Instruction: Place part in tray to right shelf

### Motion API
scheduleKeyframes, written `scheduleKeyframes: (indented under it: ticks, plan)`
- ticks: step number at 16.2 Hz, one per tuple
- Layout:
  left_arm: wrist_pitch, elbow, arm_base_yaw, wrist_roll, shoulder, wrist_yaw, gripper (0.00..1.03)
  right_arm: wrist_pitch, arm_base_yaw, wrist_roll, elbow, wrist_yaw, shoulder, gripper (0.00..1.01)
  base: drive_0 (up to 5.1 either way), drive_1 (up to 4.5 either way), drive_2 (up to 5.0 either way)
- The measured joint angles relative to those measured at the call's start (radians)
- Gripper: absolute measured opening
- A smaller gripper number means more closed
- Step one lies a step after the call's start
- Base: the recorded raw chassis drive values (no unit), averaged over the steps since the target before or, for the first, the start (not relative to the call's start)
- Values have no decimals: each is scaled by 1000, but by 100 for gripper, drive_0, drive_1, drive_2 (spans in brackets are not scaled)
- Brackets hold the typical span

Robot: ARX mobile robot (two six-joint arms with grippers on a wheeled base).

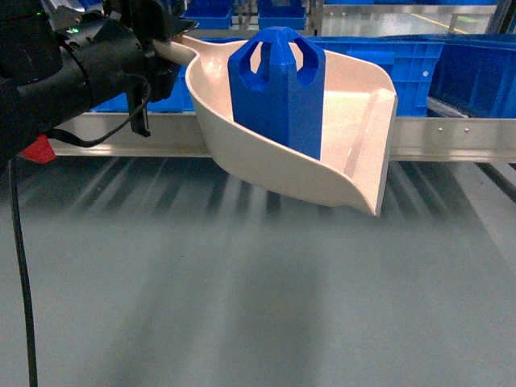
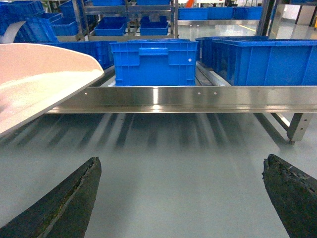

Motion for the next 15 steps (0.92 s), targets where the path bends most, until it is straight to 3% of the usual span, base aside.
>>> scheduleKeyframes:
  ticks: [3,6,15]
  plan:
    - [-1,0,0,0,0,0,12,-1,0,0,0,0,0,98,1,423,-420]
    - [0,0,-6,0,0,4,12,0,0,0,0,1,0,98,-318,500,-153]
    - [4,1,1,-1,0,3,12,4,0,0,0,0,0,98,-14,388,-417]
